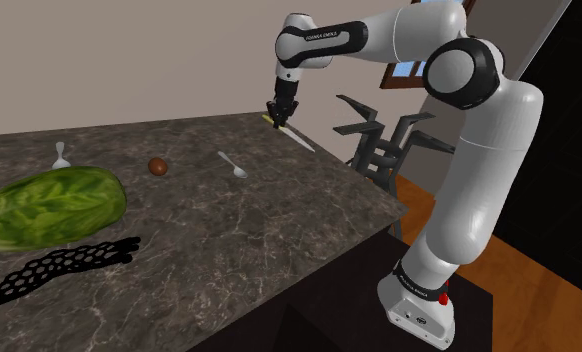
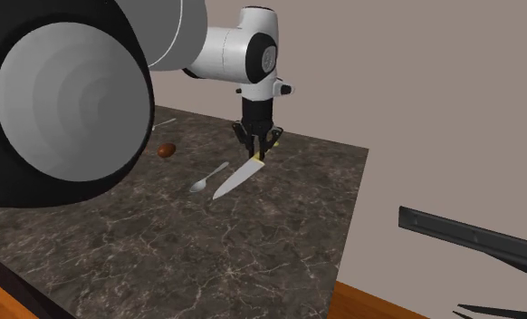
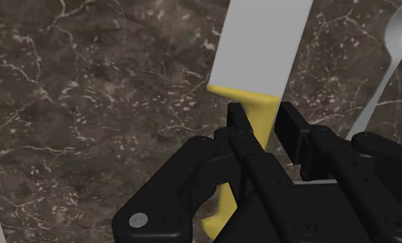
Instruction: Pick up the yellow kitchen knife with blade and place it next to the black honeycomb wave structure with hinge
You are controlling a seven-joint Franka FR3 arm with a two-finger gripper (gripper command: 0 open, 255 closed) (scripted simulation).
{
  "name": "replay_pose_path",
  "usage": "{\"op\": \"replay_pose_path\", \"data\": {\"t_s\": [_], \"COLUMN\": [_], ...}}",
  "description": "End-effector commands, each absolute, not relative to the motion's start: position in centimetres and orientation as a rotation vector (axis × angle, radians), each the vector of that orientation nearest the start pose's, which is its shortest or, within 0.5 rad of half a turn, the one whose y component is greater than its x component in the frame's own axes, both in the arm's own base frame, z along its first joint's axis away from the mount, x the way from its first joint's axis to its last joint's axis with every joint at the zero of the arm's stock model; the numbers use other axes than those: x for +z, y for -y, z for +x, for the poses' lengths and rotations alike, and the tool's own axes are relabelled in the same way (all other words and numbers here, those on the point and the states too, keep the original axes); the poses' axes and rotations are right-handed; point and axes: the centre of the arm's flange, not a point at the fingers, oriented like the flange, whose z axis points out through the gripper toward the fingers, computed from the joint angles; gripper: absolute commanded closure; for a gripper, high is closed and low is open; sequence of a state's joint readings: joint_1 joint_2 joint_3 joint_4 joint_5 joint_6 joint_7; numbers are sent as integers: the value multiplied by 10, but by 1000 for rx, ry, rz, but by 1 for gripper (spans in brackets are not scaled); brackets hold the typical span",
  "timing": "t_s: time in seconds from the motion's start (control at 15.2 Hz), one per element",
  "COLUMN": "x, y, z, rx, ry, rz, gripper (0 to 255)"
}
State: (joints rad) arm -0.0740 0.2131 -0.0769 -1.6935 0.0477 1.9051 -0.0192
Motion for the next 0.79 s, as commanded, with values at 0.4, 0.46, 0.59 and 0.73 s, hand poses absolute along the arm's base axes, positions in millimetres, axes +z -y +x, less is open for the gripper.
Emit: {"op": "replay_pose_path", "data": {"t_s": [0.4, 0.46, 0.59, 0.73], "x": [471, 471, 471, 471], "y": [-14, -27, -52, -78], "z": [596, 593, 587, 580], "rx": [-2, -2, -2, -2], "ry": [-227, -227, -227, -227], "rz": [-3105, -3105, -3105, -3105], "gripper": [255, 255, 255, 255]}}
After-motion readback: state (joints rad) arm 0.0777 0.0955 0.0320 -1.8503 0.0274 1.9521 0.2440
